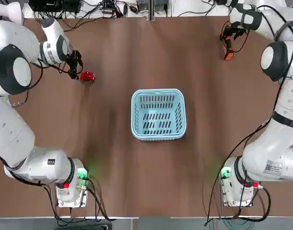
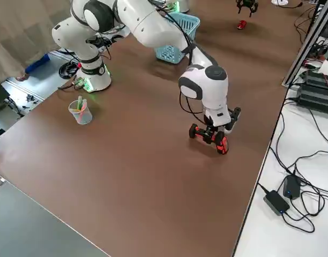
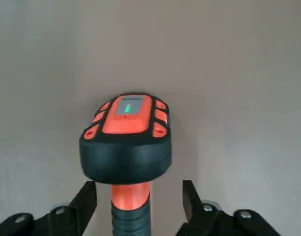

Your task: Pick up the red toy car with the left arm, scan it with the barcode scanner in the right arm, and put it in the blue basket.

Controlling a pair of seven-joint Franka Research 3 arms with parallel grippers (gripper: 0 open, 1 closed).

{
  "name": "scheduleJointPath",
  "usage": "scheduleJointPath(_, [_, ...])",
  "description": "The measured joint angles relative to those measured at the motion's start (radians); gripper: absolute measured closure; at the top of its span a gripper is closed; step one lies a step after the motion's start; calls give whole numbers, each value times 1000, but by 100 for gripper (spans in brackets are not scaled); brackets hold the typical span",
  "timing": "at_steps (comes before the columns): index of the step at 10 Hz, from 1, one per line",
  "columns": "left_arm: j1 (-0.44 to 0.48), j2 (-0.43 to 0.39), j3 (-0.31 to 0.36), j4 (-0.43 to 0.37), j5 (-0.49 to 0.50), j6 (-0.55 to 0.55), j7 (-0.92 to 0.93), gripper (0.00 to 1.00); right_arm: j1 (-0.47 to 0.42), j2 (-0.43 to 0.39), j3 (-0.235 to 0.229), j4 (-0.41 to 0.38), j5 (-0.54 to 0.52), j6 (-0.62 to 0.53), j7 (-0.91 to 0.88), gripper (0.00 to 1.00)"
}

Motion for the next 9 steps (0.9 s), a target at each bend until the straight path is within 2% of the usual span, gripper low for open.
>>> scheduleJointPath(6, [-20,69,-6,-12,0,86,-52,0,4,10,5,-14,1,23,-2,27])
scheduleJointPath(9, [-20,76,-10,-19,0,112,-52,1,4,10,6,-24,2,32,-2,44])
